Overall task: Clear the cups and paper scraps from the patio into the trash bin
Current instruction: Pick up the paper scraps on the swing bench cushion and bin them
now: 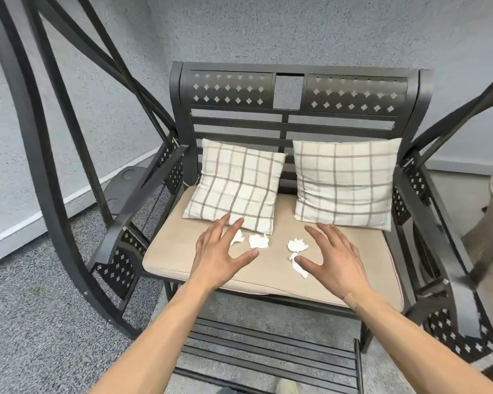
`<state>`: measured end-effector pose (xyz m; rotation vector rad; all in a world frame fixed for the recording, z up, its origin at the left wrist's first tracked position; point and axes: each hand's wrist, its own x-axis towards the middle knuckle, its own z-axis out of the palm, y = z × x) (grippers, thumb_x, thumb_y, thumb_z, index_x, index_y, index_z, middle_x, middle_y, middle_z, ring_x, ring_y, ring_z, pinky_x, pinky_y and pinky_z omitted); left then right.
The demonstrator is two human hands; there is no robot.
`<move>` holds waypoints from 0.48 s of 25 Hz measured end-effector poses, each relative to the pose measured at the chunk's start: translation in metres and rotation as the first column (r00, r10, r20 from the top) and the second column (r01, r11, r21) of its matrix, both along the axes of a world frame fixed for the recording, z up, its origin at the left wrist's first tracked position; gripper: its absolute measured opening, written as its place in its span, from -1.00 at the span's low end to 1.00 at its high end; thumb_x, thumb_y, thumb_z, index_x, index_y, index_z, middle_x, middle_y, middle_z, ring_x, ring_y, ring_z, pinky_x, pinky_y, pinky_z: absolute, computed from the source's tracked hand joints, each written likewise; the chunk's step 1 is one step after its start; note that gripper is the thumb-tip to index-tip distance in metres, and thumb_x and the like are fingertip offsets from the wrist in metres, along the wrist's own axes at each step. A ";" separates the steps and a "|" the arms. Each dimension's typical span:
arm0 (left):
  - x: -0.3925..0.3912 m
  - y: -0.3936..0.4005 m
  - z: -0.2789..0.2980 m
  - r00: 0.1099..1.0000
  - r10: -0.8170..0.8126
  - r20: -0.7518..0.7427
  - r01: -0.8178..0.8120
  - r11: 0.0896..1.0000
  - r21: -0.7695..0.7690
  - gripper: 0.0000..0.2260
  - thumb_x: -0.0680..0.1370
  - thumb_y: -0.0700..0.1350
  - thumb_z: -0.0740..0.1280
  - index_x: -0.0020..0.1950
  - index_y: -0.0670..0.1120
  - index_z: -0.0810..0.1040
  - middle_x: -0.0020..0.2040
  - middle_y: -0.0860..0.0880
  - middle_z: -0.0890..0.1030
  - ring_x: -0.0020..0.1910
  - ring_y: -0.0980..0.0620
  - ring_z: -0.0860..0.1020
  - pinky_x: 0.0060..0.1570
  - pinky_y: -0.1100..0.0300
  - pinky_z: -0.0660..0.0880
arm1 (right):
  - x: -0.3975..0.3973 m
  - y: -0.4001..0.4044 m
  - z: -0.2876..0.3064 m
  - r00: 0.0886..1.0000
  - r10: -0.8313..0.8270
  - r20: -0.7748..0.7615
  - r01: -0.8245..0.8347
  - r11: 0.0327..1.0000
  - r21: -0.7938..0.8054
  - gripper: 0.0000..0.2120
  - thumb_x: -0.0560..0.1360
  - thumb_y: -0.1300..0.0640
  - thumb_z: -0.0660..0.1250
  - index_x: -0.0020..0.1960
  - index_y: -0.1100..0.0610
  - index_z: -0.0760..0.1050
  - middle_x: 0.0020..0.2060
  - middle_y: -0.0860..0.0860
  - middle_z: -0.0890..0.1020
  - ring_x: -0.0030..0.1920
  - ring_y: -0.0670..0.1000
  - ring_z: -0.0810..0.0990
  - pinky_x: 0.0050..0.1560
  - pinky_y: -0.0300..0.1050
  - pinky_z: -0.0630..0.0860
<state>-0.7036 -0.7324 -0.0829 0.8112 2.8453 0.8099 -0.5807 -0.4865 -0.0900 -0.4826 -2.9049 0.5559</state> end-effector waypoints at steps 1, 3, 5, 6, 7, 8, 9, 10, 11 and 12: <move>-0.010 0.000 -0.003 1.000 0.000 0.005 0.000 1.000 0.000 -0.30 0.39 0.48 0.17 0.48 0.29 0.14 0.55 0.12 0.09 0.52 0.11 0.01 0.48 -0.04 0.01 | -0.008 0.001 -0.003 1.000 -0.007 0.007 0.007 1.000 -0.008 -0.33 0.41 -0.38 0.21 0.45 -0.20 0.18 0.49 -0.10 0.20 0.50 0.01 0.07 0.41 0.07 0.14; -0.027 -0.004 -0.009 1.000 -0.004 0.008 0.004 1.000 -0.005 -0.30 0.38 0.49 0.15 0.47 0.30 0.13 0.55 0.12 0.09 0.52 0.10 0.01 0.47 -0.03 0.01 | -0.021 -0.001 -0.009 0.999 -0.030 0.014 0.031 0.999 -0.015 -0.34 0.41 -0.38 0.21 0.45 -0.20 0.18 0.49 -0.10 0.21 0.50 0.01 0.08 0.39 0.08 0.16; -0.043 -0.009 -0.016 1.000 -0.018 0.020 0.018 1.000 -0.013 -0.29 0.37 0.50 0.15 0.47 0.30 0.13 0.55 0.12 0.10 0.52 0.08 0.02 0.46 -0.03 0.02 | -0.034 -0.008 -0.016 0.998 -0.061 0.017 0.061 0.998 -0.024 -0.34 0.41 -0.37 0.22 0.44 -0.20 0.19 0.48 -0.10 0.23 0.49 0.01 0.11 0.37 0.09 0.19; -0.052 -0.011 -0.019 0.999 -0.026 0.025 0.026 1.000 -0.013 -0.28 0.36 0.50 0.15 0.47 0.30 0.14 0.55 0.11 0.10 0.52 0.07 0.03 0.46 -0.04 0.03 | -0.040 -0.011 -0.019 0.996 -0.083 0.017 0.083 0.996 -0.030 -0.34 0.41 -0.36 0.22 0.44 -0.19 0.19 0.48 -0.10 0.24 0.48 0.02 0.12 0.37 0.09 0.20; -0.057 -0.012 -0.022 0.999 -0.032 0.025 0.032 0.999 -0.013 -0.28 0.36 0.50 0.16 0.47 0.29 0.14 0.55 0.10 0.11 0.52 0.06 0.04 0.46 -0.04 0.05 | -0.043 -0.014 -0.021 0.995 -0.096 0.017 0.097 0.995 -0.031 -0.35 0.41 -0.35 0.23 0.44 -0.19 0.20 0.47 -0.09 0.25 0.48 0.02 0.13 0.36 0.10 0.22; -0.065 -0.014 -0.026 0.999 -0.042 0.031 0.043 0.999 -0.014 -0.28 0.36 0.49 0.18 0.47 0.29 0.14 0.55 0.10 0.13 0.52 0.05 0.05 0.46 -0.06 0.07 | -0.047 -0.019 -0.024 0.994 -0.109 0.028 0.110 0.993 -0.032 -0.35 0.41 -0.34 0.24 0.44 -0.18 0.20 0.47 -0.09 0.25 0.47 0.02 0.15 0.36 0.11 0.23; -0.071 -0.016 -0.031 0.998 -0.056 0.036 0.057 0.998 -0.016 -0.28 0.37 0.47 0.20 0.47 0.28 0.15 0.55 0.09 0.14 0.52 0.03 0.07 0.46 -0.07 0.10 | -0.051 -0.023 -0.028 0.992 -0.121 0.040 0.122 0.992 -0.035 -0.35 0.42 -0.34 0.25 0.44 -0.18 0.21 0.46 -0.09 0.26 0.47 0.02 0.16 0.35 0.11 0.25; -0.078 -0.017 -0.036 0.997 -0.070 0.041 0.071 0.997 -0.019 -0.29 0.38 0.45 0.23 0.47 0.27 0.16 0.54 0.09 0.14 0.52 0.03 0.08 0.45 -0.08 0.11 | -0.053 -0.027 -0.031 0.990 -0.131 0.048 0.133 0.990 -0.038 -0.36 0.42 -0.33 0.26 0.44 -0.17 0.21 0.46 -0.09 0.27 0.46 0.02 0.18 0.34 0.10 0.26; -0.084 -0.017 -0.042 0.995 -0.082 0.057 0.083 0.996 -0.020 -0.29 0.38 0.43 0.25 0.48 0.26 0.17 0.54 0.08 0.15 0.52 0.02 0.09 0.45 -0.08 0.12 | -0.056 -0.030 -0.036 0.988 -0.145 0.056 0.148 0.988 -0.041 -0.36 0.43 -0.31 0.27 0.44 -0.17 0.22 0.45 -0.09 0.27 0.45 0.01 0.20 0.33 0.10 0.27; -0.089 -0.016 -0.048 0.993 -0.091 0.069 0.093 0.995 -0.023 -0.29 0.39 0.41 0.28 0.48 0.24 0.18 0.54 0.08 0.15 0.52 0.02 0.09 0.44 -0.07 0.12 | -0.057 -0.032 -0.040 0.985 -0.158 0.063 0.161 0.986 -0.043 -0.37 0.43 -0.30 0.28 0.43 -0.16 0.23 0.45 -0.09 0.28 0.44 0.01 0.21 0.32 0.09 0.28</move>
